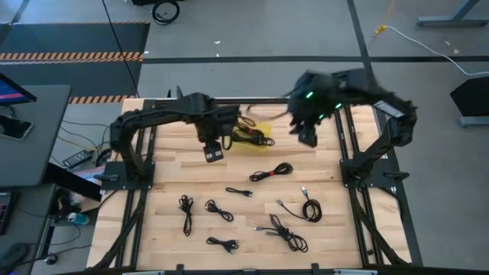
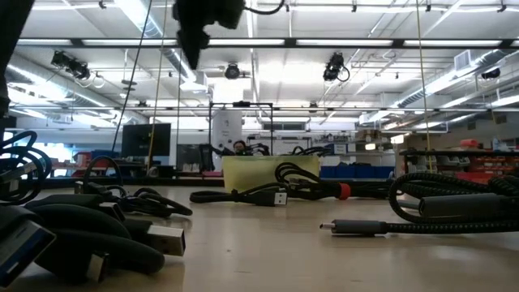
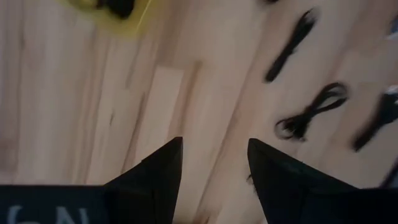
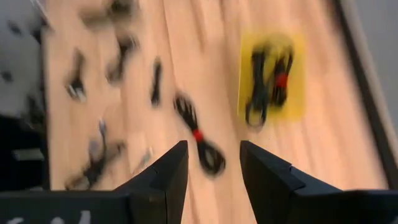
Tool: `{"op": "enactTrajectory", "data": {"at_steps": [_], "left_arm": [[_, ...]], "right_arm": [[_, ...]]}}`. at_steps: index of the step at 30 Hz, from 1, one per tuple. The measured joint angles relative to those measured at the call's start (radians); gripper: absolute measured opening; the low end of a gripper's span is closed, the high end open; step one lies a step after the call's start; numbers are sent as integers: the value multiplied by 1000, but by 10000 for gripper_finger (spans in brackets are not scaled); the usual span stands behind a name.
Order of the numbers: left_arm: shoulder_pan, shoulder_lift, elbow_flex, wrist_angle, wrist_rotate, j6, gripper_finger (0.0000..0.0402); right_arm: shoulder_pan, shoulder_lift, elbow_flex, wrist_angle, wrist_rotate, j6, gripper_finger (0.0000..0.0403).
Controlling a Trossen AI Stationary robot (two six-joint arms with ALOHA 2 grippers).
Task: Pick and place USB-C Cables
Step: Put the black charger cable into the yellow bin
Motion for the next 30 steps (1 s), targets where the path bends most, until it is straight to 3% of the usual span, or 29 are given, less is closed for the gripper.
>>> {"op": "enactTrajectory", "data": {"at_steps": [7, 16, 21, 30], "left_arm": [[-6, -181, -255, -3, -89, -171, 187], [-5, -395, -454, -2, -93, -329, 187], [-5, -452, -471, 0, -97, -354, 187], [-5, -463, -471, 9, -111, -349, 187]], "right_arm": [[57, -12, -385, 107, 41, 104, 151], [130, -19, -780, 559, 5, 227, 151], [138, -17, -912, 714, 6, 298, 156], [122, 38, -1013, 751, 78, 267, 184]]}}
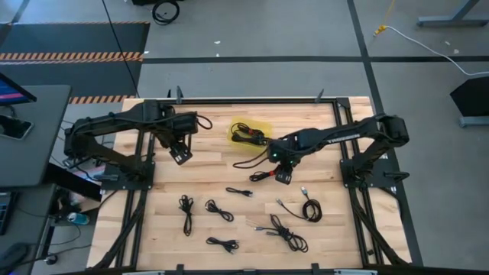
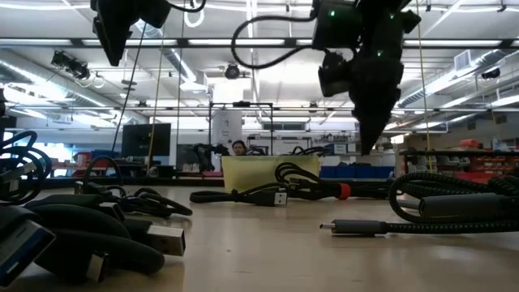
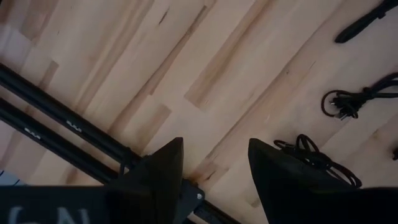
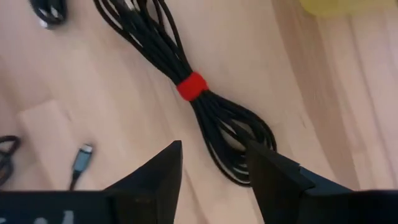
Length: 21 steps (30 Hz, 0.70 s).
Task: Pick and place USB-C Cables
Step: Put the black charger cable into the yellow bin
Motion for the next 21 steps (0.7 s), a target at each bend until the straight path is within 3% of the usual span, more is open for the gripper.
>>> {"op": "enactTrajectory", "data": {"at_steps": [9, 21], "left_arm": [[1, 0, 0, 28, -5, 1, 181], [0, 0, 0, 47, -5, -25, 176]], "right_arm": [[0, 108, -29, 102, -13, -175, 218], [-1, 230, -22, 183, -18, -307, 216]]}}
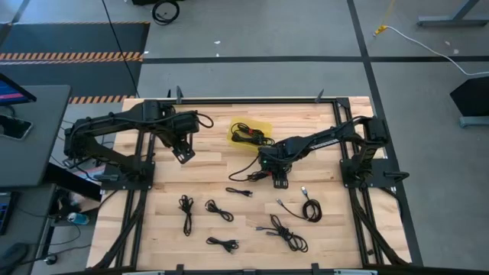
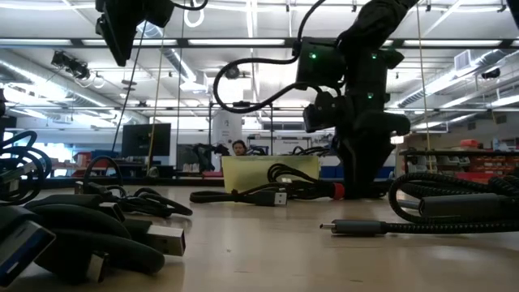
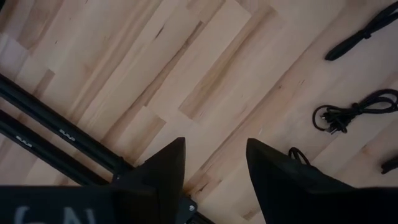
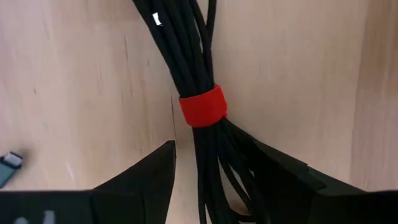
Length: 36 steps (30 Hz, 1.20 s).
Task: Pick and place USB-C Cables
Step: Put the black charger cable into the yellow bin
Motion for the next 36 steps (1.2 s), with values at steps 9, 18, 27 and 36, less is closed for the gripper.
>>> {"op": "enactTrajectory", "data": {"at_steps": [9, 18, 27, 36], "left_arm": [[0, 0, 0, 27, 0, 0, 176], [0, 0, 0, 30, 0, -1, 176], [0, 0, 0, 51, 0, 0, 176], [0, 0, 0, 64, 0, 0, 176]], "right_arm": [[-8, -36, -7, -16, -74, 53, 47], [0, -152, 18, -33, -259, 215, 18], [-52, -342, 268, -43, -159, 197, 18], [-260, -286, 436, -129, -245, 0, 18]]}}
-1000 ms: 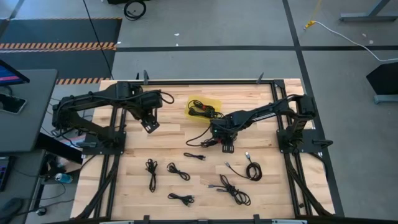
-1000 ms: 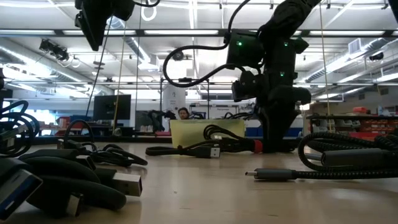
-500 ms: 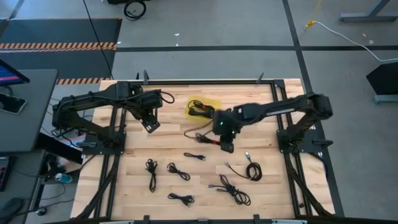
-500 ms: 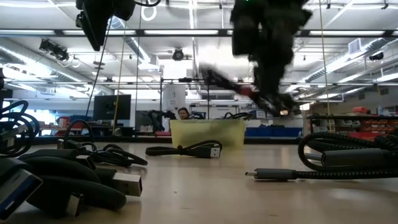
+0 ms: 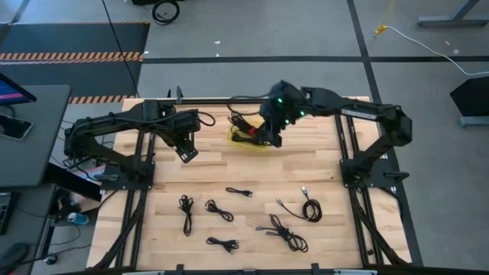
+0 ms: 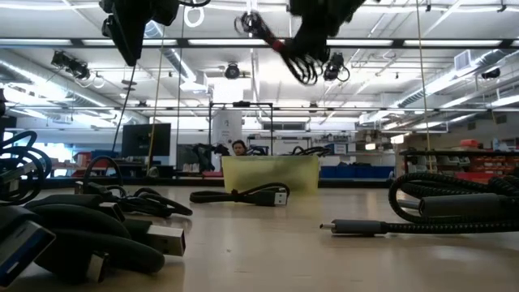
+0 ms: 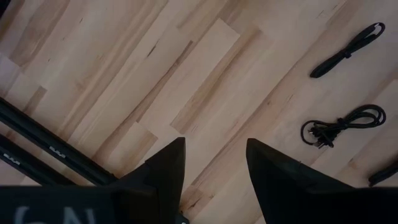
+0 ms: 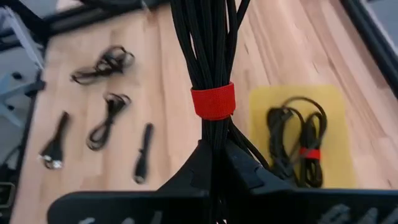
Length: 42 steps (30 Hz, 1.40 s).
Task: Pick and place USB-C Cables
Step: Put the black charger cable into the yellow bin
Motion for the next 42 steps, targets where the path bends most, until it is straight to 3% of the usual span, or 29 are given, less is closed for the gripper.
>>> {"op": "enactTrajectory", "data": {"at_steps": [9, 20, 34, 42], "left_arm": [[0, 0, 0, 0, 0, 0, 176], [0, 0, 0, 26, 0, -1, 176], [0, 0, 0, 41, 0, 0, 176], [0, 0, 0, 41, 0, 1, 176]], "right_arm": [[-150, 223, 44, -52, -103, -165, 18], [-199, 448, 250, -279, -10, -329, 18], [-200, 586, 297, -322, -11, -343, 18], [-200, 597, 297, -325, 13, -342, 18]]}}
